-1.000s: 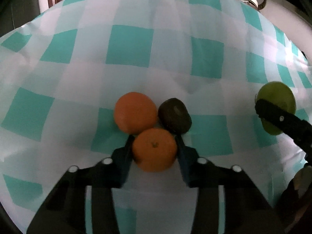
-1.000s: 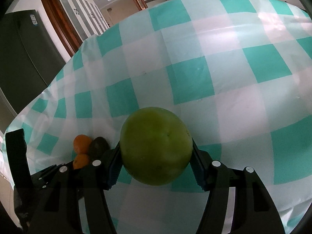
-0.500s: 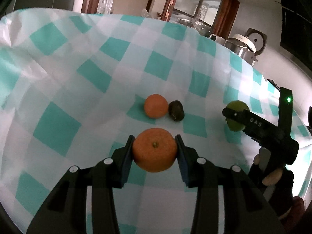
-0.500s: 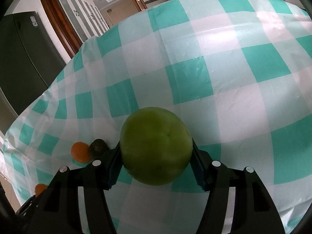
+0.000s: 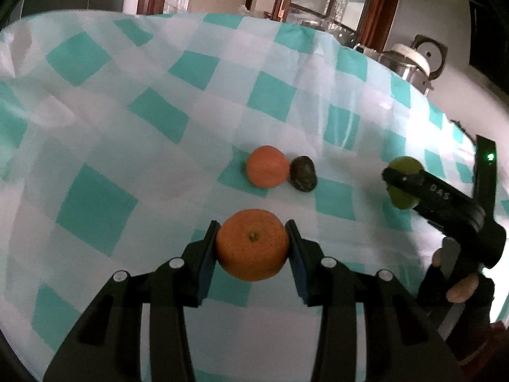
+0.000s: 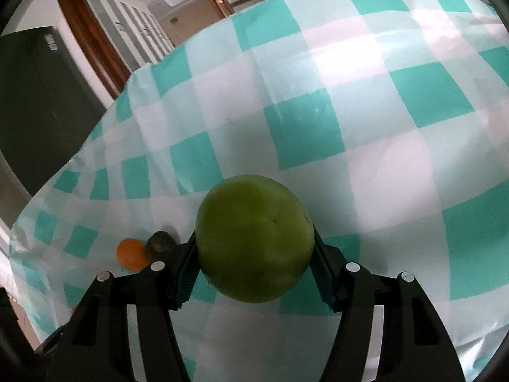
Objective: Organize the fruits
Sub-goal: 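Lift both held fruits off the table and carry them down to the bin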
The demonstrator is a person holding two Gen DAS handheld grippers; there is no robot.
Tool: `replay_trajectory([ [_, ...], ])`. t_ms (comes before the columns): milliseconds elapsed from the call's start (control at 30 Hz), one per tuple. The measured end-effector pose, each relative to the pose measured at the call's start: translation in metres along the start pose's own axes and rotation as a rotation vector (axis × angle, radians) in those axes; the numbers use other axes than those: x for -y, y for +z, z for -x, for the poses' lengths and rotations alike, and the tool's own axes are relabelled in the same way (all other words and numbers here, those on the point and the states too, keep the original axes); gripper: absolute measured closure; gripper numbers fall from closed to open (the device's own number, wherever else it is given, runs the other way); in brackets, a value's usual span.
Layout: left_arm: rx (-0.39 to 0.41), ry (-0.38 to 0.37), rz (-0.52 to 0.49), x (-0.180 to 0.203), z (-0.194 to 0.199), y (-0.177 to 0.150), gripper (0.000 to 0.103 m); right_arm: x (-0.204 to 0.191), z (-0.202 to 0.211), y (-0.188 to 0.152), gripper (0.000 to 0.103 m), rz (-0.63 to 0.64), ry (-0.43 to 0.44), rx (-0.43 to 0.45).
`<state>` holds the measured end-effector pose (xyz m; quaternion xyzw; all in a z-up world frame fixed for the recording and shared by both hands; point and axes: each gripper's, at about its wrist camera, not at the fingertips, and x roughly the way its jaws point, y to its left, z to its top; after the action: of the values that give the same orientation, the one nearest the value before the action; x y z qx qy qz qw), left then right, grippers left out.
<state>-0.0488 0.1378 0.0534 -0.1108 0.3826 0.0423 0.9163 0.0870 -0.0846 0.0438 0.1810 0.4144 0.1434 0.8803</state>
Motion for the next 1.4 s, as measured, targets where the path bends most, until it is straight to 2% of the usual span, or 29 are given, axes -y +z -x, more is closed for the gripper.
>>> replay_trajectory([
  [100,0.009,0.040,0.016,-0.004,0.021,-0.004,0.061,0.000,0.000,-0.001,0.042,-0.003,-0.030,-0.023],
  [167,0.026,0.101,-0.023,-0.005,0.041,-0.018,0.061,-0.008,0.003,-0.006,0.042,0.026,-0.060,-0.039],
  [233,0.022,0.119,-0.053,-0.013,0.061,-0.035,0.061,-0.021,0.011,-0.019,0.042,0.063,-0.066,-0.052],
  [400,0.024,0.170,-0.046,-0.045,0.107,-0.079,0.061,-0.073,0.037,-0.066,0.042,0.107,0.052,-0.119],
  [633,0.024,0.215,-0.063,-0.074,0.155,-0.121,0.061,-0.150,0.094,-0.137,0.042,0.266,0.159,-0.139],
  [933,0.027,0.249,-0.109,-0.101,0.214,-0.174,0.061,-0.200,0.147,-0.225,0.042,0.427,0.213,-0.195],
  [1133,0.015,0.294,-0.070,-0.139,0.252,-0.209,0.061,-0.242,0.177,-0.283,0.042,0.615,0.291,-0.231],
  [1400,0.004,0.393,0.027,-0.201,0.297,-0.246,0.061,-0.297,0.212,-0.358,0.042,0.854,0.488,-0.281],
])
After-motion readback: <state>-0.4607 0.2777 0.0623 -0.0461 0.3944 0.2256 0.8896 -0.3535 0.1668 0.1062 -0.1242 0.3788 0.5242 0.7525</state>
